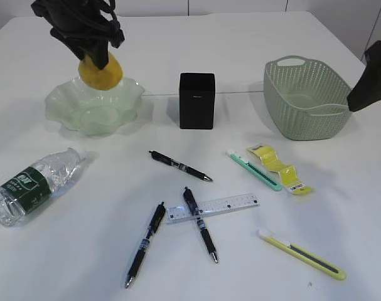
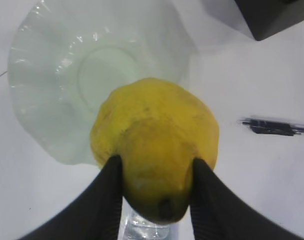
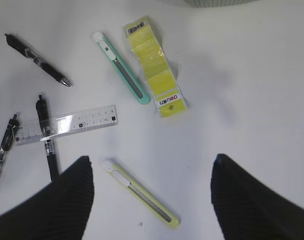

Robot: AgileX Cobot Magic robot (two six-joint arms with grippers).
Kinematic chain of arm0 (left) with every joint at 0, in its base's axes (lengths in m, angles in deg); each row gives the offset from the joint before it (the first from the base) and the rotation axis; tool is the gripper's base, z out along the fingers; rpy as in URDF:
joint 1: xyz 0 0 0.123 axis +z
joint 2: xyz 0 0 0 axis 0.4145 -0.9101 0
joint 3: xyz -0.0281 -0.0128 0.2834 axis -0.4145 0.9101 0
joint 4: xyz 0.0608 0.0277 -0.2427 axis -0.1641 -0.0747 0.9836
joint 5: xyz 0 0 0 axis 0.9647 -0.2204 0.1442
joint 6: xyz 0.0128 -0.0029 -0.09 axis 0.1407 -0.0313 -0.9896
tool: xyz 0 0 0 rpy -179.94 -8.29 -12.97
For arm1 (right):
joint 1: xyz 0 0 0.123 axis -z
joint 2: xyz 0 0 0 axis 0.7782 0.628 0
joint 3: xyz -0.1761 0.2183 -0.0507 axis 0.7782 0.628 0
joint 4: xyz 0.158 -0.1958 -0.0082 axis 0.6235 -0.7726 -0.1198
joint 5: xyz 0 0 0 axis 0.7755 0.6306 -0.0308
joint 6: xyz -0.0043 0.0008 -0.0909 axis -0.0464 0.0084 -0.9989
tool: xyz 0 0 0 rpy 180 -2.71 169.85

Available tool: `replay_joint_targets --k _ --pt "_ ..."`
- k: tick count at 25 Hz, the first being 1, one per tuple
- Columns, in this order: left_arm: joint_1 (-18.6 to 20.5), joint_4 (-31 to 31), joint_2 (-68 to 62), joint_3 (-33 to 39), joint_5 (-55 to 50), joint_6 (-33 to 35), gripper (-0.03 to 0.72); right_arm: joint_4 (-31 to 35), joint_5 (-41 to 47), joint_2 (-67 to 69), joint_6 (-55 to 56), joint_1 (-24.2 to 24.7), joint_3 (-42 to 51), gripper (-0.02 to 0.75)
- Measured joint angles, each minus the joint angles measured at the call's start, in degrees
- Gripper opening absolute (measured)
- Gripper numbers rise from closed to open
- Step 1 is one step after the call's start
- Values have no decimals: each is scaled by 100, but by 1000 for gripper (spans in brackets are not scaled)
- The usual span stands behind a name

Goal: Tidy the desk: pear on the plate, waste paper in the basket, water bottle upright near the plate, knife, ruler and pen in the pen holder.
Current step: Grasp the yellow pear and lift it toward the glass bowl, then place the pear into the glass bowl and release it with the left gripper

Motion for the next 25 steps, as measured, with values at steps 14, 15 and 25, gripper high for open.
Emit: replay_joint_targets --k 14,15,25 --pt "814 363 -143 0 112 -151 257 13 0 0 -11 0 0 568" --pt "857 424 -182 0 147 -156 257 13 0 0 -11 0 0 568" --pt "942 526 -629 0 698 -165 268 13 0 0 -11 0 0 568"
